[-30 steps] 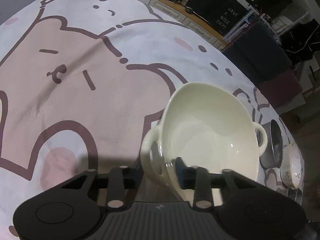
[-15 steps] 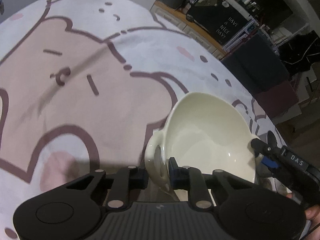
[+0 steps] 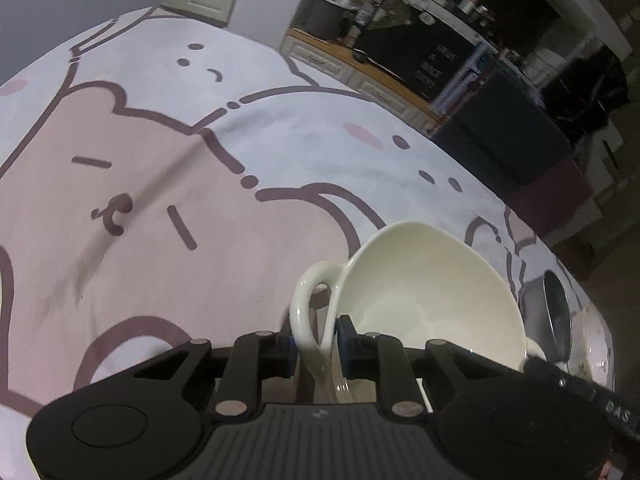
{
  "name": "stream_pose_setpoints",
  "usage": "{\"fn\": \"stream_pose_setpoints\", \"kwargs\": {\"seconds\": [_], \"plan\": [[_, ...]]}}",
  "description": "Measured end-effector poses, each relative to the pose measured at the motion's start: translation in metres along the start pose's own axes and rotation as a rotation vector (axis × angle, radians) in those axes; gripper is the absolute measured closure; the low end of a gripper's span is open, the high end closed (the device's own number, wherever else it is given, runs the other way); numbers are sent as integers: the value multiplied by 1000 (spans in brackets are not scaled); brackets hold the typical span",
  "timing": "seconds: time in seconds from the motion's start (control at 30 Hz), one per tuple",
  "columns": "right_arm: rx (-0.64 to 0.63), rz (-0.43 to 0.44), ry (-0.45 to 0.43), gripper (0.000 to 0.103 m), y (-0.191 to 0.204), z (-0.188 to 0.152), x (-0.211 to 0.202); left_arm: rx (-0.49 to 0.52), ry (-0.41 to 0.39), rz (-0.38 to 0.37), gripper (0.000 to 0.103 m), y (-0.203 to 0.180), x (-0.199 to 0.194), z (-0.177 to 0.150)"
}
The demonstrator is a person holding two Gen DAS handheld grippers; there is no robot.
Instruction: Organize plates and bowls
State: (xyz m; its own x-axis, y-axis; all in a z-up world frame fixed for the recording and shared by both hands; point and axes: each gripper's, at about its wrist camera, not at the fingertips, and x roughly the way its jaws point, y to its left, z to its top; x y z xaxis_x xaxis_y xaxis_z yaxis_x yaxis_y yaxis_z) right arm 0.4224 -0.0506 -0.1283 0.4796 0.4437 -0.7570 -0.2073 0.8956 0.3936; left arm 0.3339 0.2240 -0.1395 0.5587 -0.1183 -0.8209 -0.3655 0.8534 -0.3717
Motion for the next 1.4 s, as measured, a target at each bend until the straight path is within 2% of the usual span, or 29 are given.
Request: {"fn": "stream_pose_setpoints", "kwargs": {"seconds": [0.17,0.37,0.63,0.77,0.87,0.97,1.4], "plan": [[14,35,38,78,-6,-12,-12,68,31,-31,79,6,-5,5],[-30,90,68,75,-11,-4,-8,119,45,-35,81,2,-4,9],[-85,90,143,72,-5,6,1,186,66,-64,76,4,2,16],[-78,105,203,73,-4,6,11,176,93,-102,73,12,5,20],[-67,127,208,74,-7,7,14,182,106,-116,75,12,6,22],[-71,149,216,74,-10,8,14,201,117,-139,83,10,7,24],[-42,184,226,77,-21,8,11,235,123,-140,82,9,9,26]]}}
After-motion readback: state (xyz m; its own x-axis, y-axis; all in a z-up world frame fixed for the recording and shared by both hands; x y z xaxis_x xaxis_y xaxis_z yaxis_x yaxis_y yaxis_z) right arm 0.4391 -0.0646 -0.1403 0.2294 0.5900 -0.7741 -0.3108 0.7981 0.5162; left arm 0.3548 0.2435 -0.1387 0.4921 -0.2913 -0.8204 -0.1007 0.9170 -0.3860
